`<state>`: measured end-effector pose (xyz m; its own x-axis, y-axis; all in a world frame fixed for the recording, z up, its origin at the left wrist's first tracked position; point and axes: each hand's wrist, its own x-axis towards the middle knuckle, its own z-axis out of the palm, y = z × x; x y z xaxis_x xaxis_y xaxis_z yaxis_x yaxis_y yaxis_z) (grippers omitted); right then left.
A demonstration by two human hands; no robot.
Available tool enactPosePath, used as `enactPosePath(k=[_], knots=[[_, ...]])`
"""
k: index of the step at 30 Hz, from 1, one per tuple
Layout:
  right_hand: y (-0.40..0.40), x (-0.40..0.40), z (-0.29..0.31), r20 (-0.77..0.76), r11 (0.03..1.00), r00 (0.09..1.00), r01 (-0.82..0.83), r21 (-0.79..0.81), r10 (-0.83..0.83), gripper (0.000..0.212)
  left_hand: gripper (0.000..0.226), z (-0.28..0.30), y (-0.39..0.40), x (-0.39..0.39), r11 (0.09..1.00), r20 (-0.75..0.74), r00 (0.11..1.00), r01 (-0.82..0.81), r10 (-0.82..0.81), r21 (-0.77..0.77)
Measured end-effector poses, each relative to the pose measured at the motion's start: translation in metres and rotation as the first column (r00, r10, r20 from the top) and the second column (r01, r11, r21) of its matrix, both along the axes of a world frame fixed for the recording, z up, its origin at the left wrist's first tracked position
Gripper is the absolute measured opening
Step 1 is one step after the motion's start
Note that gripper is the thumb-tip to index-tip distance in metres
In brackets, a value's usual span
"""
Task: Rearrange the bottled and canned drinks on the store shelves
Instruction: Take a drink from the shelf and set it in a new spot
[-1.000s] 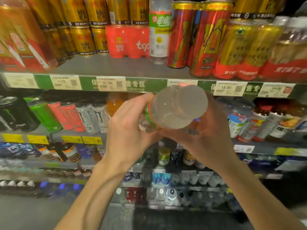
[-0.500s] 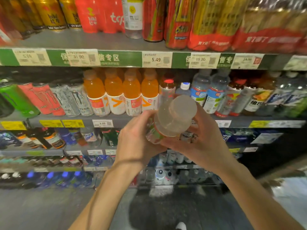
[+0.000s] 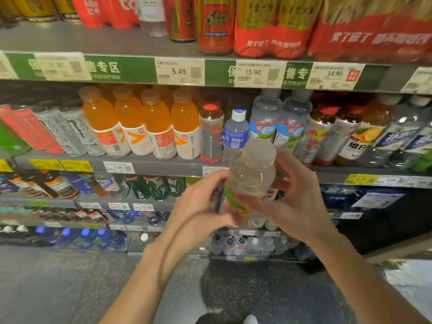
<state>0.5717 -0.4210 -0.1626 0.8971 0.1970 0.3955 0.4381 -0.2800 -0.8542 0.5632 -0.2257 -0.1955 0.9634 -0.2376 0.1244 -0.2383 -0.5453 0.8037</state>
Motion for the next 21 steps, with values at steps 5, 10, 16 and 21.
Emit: enactPosePath(k=[5, 10, 16, 21], knots=[[-0.013, 0.021, -0.01, 0.034, 1.0, 0.999, -0.001, -0.006, 0.001, 0.074, 0.099, 0.017, 0.025, 0.054, 0.961, 0.088, 0.996, -0.033, 0.01, 0.273], [-0.015, 0.041, -0.014, 0.017, 1.0, 1.0, 0.003, -0.005, -0.003, 0.073, 0.066, 0.05, 0.02, 0.116, 0.893, 0.352, 0.899, -0.364, 0.261, 0.266], [-0.015, 0.053, -0.016, 0.014, 1.0, 1.0, -0.012, -0.003, 0.012, 0.073, 0.072, 0.049, -0.001, 0.15, 0.809, 0.196, 0.949, -0.312, 0.246, 0.498], [-0.013, 0.059, -0.019, 0.042, 0.999, 0.998, 0.045, 0.022, -0.046, 0.077, 0.074, 0.048, 0.005, 0.14, 0.848, 0.282, 0.931, -0.335, 0.231, 0.41]])
